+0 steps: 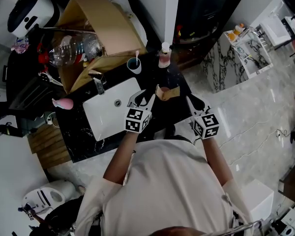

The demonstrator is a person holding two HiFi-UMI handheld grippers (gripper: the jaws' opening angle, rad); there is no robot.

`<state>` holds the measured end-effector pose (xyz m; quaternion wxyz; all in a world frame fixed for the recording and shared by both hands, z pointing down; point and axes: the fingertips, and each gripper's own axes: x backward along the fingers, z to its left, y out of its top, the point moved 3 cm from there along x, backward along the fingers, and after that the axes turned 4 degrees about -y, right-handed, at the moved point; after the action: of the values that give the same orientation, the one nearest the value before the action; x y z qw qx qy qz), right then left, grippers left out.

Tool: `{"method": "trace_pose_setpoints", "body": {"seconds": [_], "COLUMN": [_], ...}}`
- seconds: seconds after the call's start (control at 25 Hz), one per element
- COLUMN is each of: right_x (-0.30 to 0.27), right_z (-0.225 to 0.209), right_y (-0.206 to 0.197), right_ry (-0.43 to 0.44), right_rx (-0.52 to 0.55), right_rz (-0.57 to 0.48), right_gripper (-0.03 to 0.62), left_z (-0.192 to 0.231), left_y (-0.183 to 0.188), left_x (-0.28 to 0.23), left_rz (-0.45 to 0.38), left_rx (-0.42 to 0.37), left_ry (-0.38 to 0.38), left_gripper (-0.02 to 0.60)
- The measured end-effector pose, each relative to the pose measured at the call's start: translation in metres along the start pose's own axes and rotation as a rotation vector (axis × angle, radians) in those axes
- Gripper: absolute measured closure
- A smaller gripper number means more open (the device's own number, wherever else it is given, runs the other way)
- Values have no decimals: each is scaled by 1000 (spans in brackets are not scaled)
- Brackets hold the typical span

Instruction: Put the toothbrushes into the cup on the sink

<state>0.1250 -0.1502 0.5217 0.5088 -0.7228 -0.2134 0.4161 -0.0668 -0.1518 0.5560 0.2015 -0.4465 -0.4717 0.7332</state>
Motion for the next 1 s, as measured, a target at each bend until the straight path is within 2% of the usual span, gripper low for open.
{"method": "trace_pose_setpoints", "body": {"seconds": [0.4, 0.76, 1.0], "right_x": [8, 26, 34], "right_z": [15, 28, 34], "right_y": [10, 35, 44], "right_ry": [11, 14, 11], "right_rx": [31, 47, 65], "right_rz": [-30, -103, -144], "right_gripper": [543, 543, 548], "left_z": [0, -3, -6], "left_y": [1, 32, 35], "left_x": [30, 66, 78], "left_rz": [-47, -167, -183], "left_rx": [1, 19, 12], "left_ry": [10, 13, -1], "left_gripper": [502, 568, 572]}}
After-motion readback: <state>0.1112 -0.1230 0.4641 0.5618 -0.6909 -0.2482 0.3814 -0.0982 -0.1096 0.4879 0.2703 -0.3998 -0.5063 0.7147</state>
